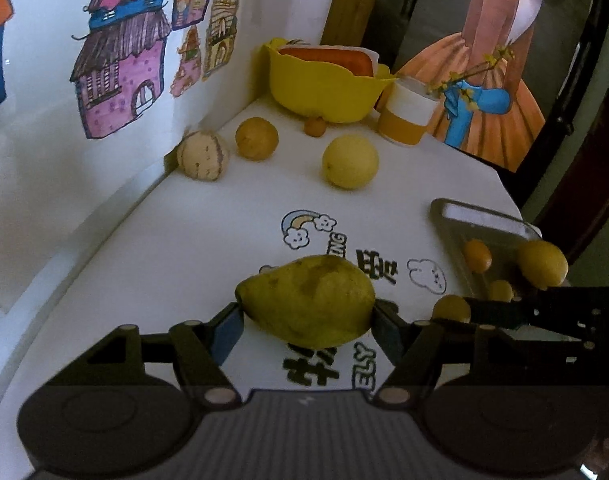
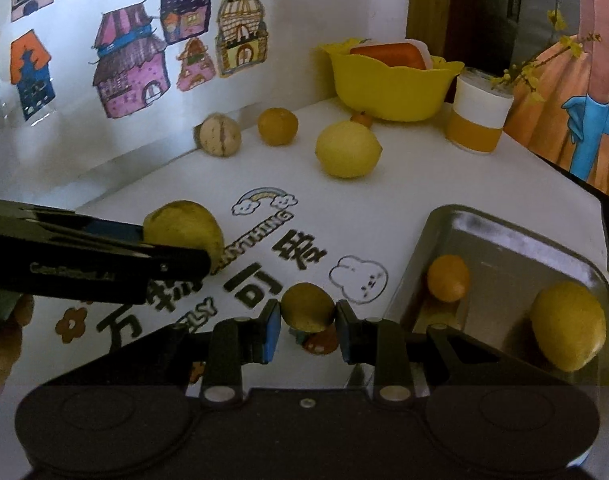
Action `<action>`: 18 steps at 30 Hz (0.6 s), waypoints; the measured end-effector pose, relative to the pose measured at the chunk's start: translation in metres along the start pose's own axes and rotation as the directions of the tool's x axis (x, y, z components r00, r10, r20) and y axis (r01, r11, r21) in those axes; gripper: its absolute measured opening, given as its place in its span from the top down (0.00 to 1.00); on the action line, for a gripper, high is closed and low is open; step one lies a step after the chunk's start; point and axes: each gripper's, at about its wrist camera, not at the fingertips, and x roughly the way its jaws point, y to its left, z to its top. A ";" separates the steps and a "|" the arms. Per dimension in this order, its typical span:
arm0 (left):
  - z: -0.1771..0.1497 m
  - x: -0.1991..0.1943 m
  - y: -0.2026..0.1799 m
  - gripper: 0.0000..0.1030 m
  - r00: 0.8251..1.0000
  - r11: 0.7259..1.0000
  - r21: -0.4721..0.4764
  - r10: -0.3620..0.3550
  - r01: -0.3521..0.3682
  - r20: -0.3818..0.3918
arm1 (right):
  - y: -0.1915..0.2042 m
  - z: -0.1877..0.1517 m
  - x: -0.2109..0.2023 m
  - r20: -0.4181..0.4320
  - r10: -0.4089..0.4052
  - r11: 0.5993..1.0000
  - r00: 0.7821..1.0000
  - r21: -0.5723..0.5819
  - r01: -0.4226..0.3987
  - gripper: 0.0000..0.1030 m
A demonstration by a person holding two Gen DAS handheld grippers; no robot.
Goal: Organize fruits
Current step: 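Grasp the green-yellow pear with the left tool while the right tool grasps a brown kiwi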
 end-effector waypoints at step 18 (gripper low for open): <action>0.021 0.035 -0.003 0.26 1.000 0.998 -0.060 0.012 -0.010 0.026 | -0.002 -0.004 0.007 -0.009 0.016 1.000 1.000 0.005 -0.015 0.70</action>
